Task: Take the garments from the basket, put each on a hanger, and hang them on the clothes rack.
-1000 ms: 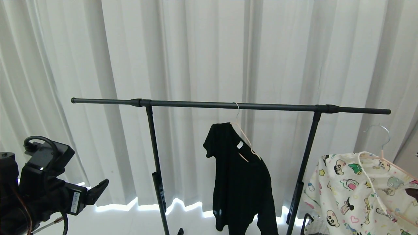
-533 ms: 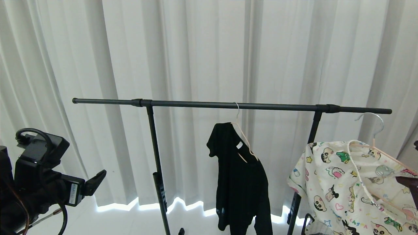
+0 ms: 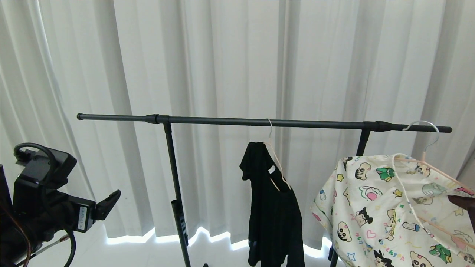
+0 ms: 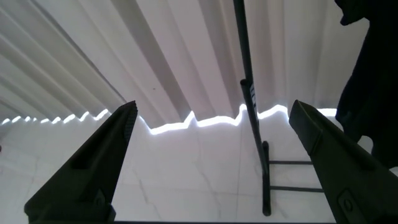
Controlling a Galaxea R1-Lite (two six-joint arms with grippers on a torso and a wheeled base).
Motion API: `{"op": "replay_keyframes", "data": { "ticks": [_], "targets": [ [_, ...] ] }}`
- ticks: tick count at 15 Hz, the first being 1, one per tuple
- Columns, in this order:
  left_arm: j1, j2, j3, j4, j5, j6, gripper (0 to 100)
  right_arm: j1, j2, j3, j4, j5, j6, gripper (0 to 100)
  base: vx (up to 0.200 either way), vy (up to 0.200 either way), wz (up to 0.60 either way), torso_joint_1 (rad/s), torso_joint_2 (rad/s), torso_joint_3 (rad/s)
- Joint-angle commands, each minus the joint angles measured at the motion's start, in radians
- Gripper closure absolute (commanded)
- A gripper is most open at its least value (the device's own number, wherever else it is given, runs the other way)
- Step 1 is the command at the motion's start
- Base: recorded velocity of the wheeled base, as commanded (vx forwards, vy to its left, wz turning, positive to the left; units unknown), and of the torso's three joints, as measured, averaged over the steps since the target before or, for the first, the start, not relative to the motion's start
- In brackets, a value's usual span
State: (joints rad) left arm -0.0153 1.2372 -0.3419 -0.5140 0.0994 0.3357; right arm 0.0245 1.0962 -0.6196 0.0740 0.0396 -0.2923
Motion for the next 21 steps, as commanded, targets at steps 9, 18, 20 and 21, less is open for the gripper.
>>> {"op": "replay_keyframes", "data": {
  "ticks": [9,18,20,21],
  "targets": [
    [-0.02,0.01,-0.008,0.0,-0.001,0.0,0,0.035,0.12,-0.005,-0.112,0.003,0.002,100,0.2,0.0,0.0,0.006,0.0,0.002],
    [-0.043,0.008,-0.009,0.0,-0.001,-0.001,0,0.212,0.28,-0.028,-0.174,-0.001,0.191,100,0.022,0.0,0.0,0.0,0.0,0.0],
    [-0.045,0.007,-0.009,0.0,-0.001,-0.001,0,0.21,0.353,-0.055,-0.231,-0.006,0.203,100,0.0,0.0,0.0,0.0,0.0,0.0],
    [-0.055,0.007,-0.009,0.0,-0.001,0.0,0,0.209,0.389,-0.075,-0.246,-0.006,0.205,100,0.0,0.0,0.0,0.0,0.0,0.0]
  ]
}}
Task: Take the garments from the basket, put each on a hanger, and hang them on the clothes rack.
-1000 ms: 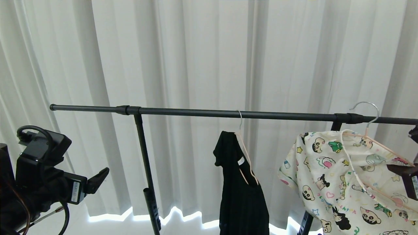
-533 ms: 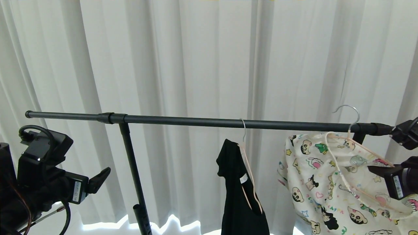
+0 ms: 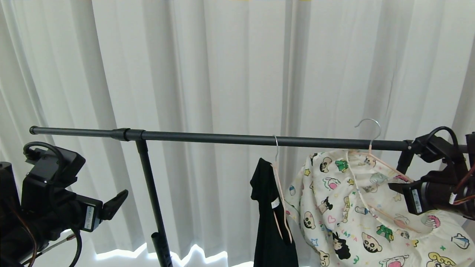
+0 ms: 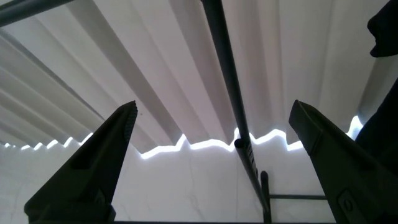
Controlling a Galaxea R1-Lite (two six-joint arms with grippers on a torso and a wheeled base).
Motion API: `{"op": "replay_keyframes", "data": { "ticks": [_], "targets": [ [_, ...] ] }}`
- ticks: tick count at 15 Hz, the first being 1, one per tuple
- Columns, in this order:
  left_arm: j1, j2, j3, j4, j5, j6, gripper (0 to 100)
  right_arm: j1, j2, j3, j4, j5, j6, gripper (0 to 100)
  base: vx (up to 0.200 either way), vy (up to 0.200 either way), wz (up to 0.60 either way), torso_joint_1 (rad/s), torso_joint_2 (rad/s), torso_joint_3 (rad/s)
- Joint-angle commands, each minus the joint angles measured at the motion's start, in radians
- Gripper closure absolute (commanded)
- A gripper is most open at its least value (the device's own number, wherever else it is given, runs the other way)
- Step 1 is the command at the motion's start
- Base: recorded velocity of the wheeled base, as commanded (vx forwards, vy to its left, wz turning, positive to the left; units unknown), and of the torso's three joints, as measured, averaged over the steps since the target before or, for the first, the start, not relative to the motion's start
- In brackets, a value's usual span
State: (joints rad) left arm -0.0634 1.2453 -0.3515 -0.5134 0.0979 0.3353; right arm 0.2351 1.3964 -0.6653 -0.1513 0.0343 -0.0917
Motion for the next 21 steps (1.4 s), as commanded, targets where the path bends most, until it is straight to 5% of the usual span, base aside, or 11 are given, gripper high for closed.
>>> {"op": "replay_keyframes", "data": {
  "ticks": [1,20,21],
  "targets": [
    [-0.015,-0.001,0.0,0.0,0.0,0.001,0,-0.002,0.113,-0.042,-0.03,-0.002,0.003,100,0.0,0.0,0.0,0.0,0.0,0.0],
    [-0.059,-0.004,0.0,0.0,0.002,0.001,0,0.036,0.113,0.013,-0.036,-0.02,0.004,100,0.0,0.0,0.0,0.0,0.0,0.0],
    [-0.059,-0.007,0.0,0.0,0.002,-0.001,0,0.035,0.093,0.016,-0.036,-0.02,0.004,0,0.0,0.0,0.0,0.0,0.0,0.0]
  ]
}}
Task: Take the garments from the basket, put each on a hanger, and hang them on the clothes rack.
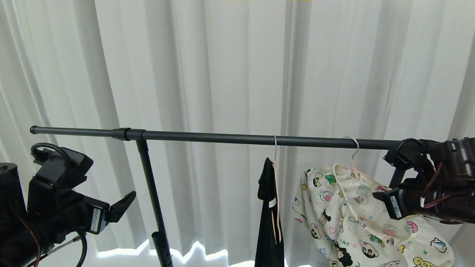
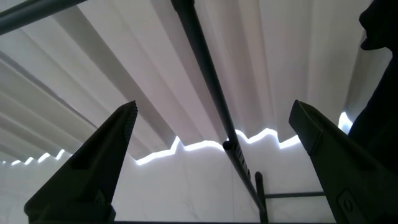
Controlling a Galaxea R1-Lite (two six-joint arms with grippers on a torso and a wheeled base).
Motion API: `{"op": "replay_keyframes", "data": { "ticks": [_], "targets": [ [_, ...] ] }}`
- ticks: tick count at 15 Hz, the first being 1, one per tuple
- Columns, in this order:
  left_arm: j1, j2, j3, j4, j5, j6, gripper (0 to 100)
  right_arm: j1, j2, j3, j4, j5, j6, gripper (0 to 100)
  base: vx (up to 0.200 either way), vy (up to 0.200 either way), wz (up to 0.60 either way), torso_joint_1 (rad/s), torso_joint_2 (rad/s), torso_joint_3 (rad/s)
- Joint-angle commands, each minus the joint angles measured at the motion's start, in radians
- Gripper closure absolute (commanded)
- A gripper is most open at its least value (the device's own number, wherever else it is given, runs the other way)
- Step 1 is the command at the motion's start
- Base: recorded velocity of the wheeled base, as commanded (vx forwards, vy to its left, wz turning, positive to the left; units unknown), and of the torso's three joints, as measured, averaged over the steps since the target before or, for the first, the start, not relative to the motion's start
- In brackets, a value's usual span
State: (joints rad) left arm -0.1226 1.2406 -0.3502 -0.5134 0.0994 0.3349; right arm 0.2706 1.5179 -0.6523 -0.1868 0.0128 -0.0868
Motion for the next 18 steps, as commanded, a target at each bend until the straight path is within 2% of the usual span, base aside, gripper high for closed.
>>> {"op": "replay_keyframes", "data": {
  "ticks": [1,5,7,10,12,13,14,16,18],
  "targets": [
    [0.0,-0.006,-0.001,0.0,0.0,0.0,0,0.001,-0.065,0.008,0.0,0.001,0.001,0,0.0,0.0,0.0,0.0,0.0,0.0],
    [0.003,-0.012,0.002,0.0,0.002,0.0,0,-0.001,-0.255,0.036,0.003,0.01,0.036,0,0.0,0.0,0.0,0.0,0.0,0.0],
    [0.003,-0.012,-0.003,0.0,0.022,0.001,0,-0.028,-0.34,0.045,0.01,-0.014,0.036,0,-0.1,0.0,0.0,0.001,0.0,0.004],
    [0.004,-0.013,-0.003,0.0,0.036,0.0,0,-0.125,-0.38,0.046,0.059,-0.094,-0.076,0,-0.2,0.0,0.0,0.007,0.0,-0.001],
    [0.004,-0.017,-0.003,-0.002,0.036,0.001,0,-0.171,-0.395,0.046,0.084,-0.097,-0.146,0,-0.2,0.0,0.0,-0.015,0.0,0.007],
    [0.004,-0.023,-0.001,-0.002,0.036,0.001,0,-0.22,-0.403,0.054,0.084,-0.099,-0.215,0,-0.2,0.0,0.0,-0.002,-0.01,0.002],
    [0.004,-0.029,0.002,-0.002,0.036,0.001,0,-0.255,-0.406,0.057,0.082,-0.099,-0.246,0,-0.2,0.0,0.0,0.002,0.0,0.007],
    [0.004,-0.043,0.013,-0.002,0.036,0.001,0,-0.315,-0.412,0.071,0.075,-0.099,-0.283,0,-0.2,0.0,0.0,0.005,0.0,0.002],
    [0.009,-0.053,0.016,-0.002,0.04,0.0,0,-0.338,-0.413,0.103,0.001,-0.1,-0.284,0,-0.2,0.0,0.0,0.0,0.0,0.007]
  ]
}}
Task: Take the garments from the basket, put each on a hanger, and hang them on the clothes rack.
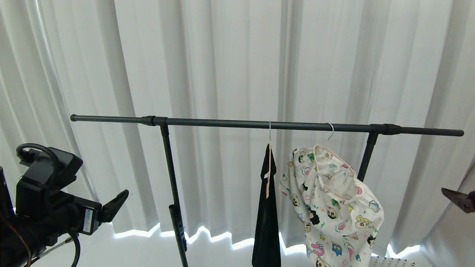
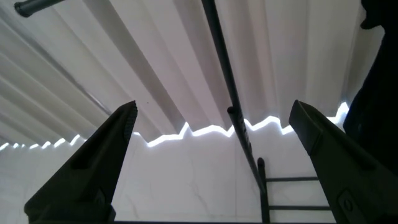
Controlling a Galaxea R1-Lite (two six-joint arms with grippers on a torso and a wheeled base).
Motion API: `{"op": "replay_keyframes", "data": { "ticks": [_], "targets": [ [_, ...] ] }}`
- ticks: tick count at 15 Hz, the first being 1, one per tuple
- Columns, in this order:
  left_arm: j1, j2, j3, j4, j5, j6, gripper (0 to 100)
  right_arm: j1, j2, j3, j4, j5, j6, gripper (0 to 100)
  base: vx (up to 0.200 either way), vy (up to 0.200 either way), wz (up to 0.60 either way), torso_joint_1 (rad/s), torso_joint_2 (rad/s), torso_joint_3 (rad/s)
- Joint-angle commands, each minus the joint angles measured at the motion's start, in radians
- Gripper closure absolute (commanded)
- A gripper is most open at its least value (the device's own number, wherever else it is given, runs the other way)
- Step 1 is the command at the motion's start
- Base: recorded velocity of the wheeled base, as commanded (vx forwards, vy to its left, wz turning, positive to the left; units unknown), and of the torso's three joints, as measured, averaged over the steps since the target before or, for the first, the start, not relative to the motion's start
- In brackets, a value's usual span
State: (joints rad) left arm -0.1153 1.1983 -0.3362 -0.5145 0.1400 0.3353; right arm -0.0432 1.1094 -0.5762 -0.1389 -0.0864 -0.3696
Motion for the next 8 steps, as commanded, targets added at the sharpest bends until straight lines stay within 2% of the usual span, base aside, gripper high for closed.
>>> {"op": "replay_keyframes", "data": {
  "ticks": [1,3,6,8],
  "targets": [
    [0.006,-0.011,0.002,-0.001,0.007,-0.001,0,-0.03,-0.005,0.042,-0.076,-0.001,-0.008,0,-0.2,0.0,0.0,0.007,0.0,0.002],
    [0.026,-0.017,0.006,-0.001,0.023,-0.007,0,-0.072,-0.009,0.095,-0.163,-0.006,-0.042,0,-0.2,0.0,0.0,0.0,0.0,0.002],
    [0.04,-0.052,0.039,-0.001,0.023,-0.007,0,-0.122,-0.025,0.131,-0.195,-0.006,-0.048,0,-0.2,0.0,0.0,0.002,0.0,0.001],
    [0.04,-0.117,0.114,-0.001,0.023,-0.007,0,-0.124,-0.056,0.154,-0.205,-0.006,-0.048,0,0.0,0.0,0.0,0.0,0.0,0.0]
  ]
}}
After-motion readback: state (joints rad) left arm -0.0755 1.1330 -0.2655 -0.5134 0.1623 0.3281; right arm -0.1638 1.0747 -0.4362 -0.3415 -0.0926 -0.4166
